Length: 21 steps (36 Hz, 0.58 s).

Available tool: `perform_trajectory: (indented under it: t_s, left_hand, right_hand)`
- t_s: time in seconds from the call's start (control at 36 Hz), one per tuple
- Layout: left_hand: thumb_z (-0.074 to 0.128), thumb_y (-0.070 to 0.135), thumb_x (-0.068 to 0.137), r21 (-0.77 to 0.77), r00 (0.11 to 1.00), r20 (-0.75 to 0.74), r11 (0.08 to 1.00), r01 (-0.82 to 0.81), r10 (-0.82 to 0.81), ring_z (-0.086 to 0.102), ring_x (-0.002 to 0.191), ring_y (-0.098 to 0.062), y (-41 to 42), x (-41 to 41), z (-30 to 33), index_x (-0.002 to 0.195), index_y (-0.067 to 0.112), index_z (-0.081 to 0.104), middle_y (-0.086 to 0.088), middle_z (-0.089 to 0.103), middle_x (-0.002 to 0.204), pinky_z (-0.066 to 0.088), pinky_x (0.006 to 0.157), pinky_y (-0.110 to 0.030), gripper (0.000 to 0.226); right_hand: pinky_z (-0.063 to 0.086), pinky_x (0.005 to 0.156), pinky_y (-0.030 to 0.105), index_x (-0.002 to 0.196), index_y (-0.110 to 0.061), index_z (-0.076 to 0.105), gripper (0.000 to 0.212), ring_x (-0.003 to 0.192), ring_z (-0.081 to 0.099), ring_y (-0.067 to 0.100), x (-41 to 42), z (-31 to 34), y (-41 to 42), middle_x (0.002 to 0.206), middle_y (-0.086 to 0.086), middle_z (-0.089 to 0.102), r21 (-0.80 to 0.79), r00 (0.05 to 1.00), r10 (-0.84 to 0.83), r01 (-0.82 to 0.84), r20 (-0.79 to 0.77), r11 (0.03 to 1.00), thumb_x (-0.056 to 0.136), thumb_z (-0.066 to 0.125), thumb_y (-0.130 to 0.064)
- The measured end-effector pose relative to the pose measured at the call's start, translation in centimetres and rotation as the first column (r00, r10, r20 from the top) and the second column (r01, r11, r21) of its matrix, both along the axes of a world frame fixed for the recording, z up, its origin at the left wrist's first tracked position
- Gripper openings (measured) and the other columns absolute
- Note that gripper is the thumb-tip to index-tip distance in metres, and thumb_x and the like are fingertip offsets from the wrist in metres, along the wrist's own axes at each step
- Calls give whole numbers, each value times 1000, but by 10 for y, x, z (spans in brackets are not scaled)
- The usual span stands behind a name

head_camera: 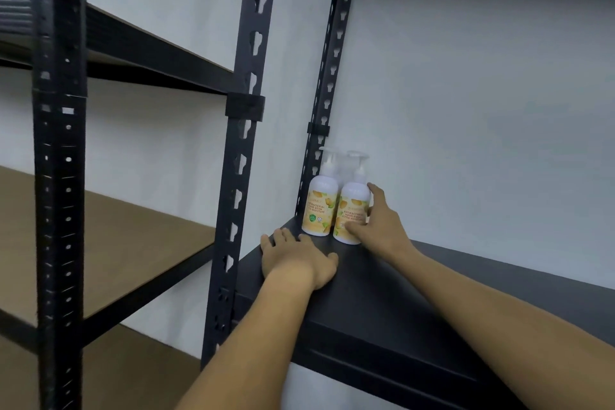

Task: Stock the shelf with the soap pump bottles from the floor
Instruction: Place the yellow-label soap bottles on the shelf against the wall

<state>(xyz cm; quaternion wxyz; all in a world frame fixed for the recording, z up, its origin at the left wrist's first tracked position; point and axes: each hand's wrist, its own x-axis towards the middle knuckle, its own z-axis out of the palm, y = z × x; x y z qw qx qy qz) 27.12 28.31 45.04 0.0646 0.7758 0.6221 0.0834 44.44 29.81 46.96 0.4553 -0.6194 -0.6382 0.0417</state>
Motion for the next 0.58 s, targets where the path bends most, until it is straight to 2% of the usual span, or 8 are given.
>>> perform_trajectory:
  t_s: [0.19, 0.36, 0.58]
  left_hand:
    - [24, 67, 95, 5, 1000, -3, 1000, 4, -4, 3, 153, -31, -1, 0, 1, 158, 14, 19, -17, 11, 164, -2, 122, -51, 82]
    - [24, 67, 95, 1, 1000, -1, 1000, -1, 1, 3, 153, -31, 0, 0, 1, 158, 14, 18, -17, 10, 164, -2, 122, -52, 82]
    - [25, 66, 96, 3, 1000, 5, 1000, -1, 1, 3, 153, -31, -1, 0, 1, 158, 14, 20, -17, 11, 164, -2, 122, -52, 81]
  right_hand:
    - [56, 86, 41, 144, -23, 29, 81, 101, 64, 21, -5, -3, 4, 114, 3, 64, 54, 999, -37, 36, 16, 998, 80, 78, -18]
    - [56, 86, 42, 143, -24, 31, 81, 101, 65, 22, -5, -5, 9, 114, 4, 65, 72, 999, -51, 49, 17, 996, 79, 80, -19]
    - [50, 76, 26, 146, -21, 29, 82, 98, 64, 20, -1, -7, 12, 111, 2, 63, 78, 999, -23, 21, 23, 997, 81, 78, -17]
